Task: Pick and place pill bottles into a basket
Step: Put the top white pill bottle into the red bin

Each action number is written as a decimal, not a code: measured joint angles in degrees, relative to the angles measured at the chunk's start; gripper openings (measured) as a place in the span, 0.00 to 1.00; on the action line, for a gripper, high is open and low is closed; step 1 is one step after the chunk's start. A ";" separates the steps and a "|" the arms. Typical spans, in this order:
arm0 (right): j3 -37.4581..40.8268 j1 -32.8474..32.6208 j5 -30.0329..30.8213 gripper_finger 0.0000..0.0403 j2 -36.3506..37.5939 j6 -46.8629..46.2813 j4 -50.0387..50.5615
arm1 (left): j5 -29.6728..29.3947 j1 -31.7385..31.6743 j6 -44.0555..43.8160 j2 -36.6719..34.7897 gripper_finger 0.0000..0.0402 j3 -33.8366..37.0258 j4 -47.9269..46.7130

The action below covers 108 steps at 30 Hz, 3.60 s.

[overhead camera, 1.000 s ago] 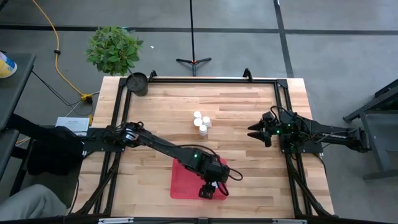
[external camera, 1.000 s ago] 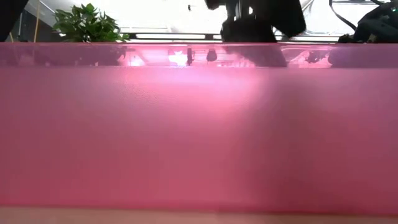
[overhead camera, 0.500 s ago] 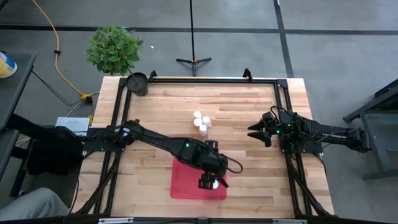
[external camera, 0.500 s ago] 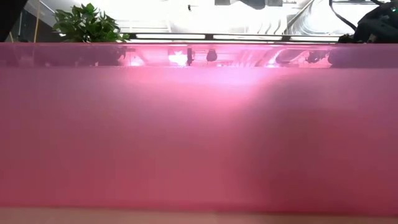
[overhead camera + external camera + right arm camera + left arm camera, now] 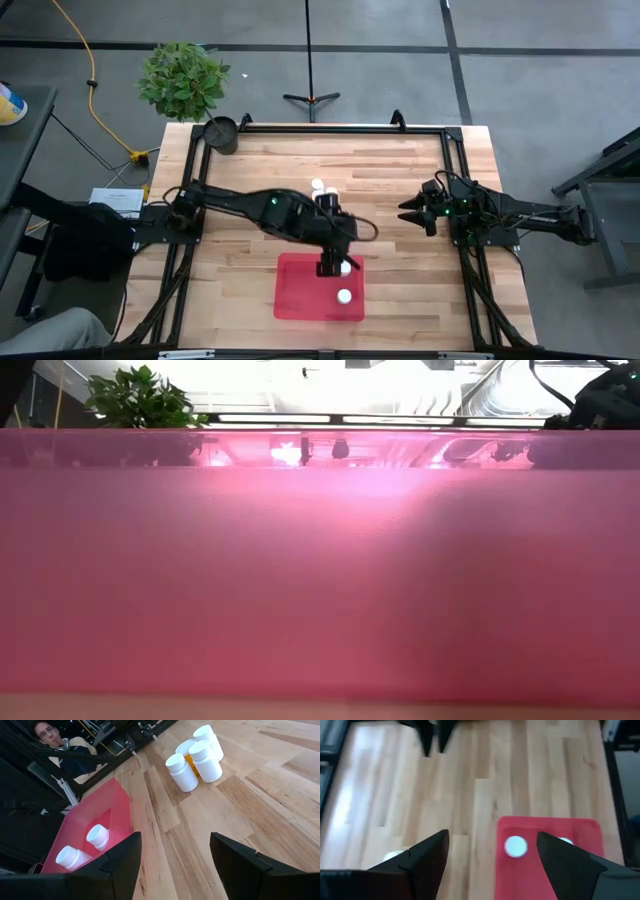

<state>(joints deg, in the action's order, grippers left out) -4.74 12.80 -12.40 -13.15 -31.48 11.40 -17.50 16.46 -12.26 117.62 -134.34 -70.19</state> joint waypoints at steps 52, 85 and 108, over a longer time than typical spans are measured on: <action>-0.02 0.00 0.42 0.56 -0.09 0.00 0.00 | -10.67 -22.05 -44.28 -15.53 0.83 0.02 -9.80; -0.02 0.02 -0.20 0.56 0.02 0.63 0.00 | 26.78 -40.80 -45.36 -6.47 0.83 0.04 -10.95; -0.02 0.00 -0.11 0.56 0.00 1.95 0.00 | 18.01 -37.36 -43.48 1.16 0.83 0.00 -17.43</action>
<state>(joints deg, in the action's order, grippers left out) -4.75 12.80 -12.51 -13.15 -29.54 11.40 0.51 -20.90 -55.75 118.78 -134.34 -87.63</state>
